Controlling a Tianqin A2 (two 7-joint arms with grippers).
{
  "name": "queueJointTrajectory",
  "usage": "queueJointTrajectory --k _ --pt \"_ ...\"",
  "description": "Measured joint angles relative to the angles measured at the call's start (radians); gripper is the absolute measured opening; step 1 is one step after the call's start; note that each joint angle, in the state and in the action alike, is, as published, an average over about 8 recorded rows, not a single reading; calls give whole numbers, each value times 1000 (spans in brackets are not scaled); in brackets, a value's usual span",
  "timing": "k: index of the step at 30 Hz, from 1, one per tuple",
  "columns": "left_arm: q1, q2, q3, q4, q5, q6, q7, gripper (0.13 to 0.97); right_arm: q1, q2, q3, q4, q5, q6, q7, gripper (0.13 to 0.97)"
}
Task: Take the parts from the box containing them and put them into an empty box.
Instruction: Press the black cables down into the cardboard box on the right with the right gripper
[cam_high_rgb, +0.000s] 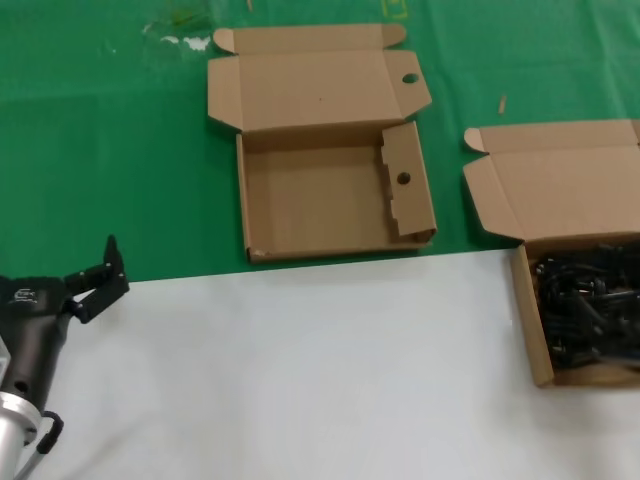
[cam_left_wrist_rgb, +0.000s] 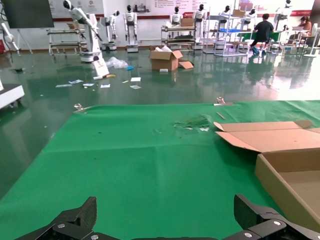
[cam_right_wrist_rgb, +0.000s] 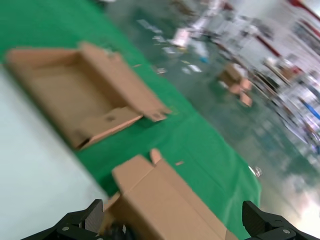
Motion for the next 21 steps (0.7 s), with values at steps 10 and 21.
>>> queueJointTrajectory --k 10,21 --pt "0 0 0 0 0 0 0 966 -21 8 157 -128 -156 -176 -243 966" --pt "0 0 0 0 0 0 0 966 146 33 64 -234 -267 -253 -386 966"
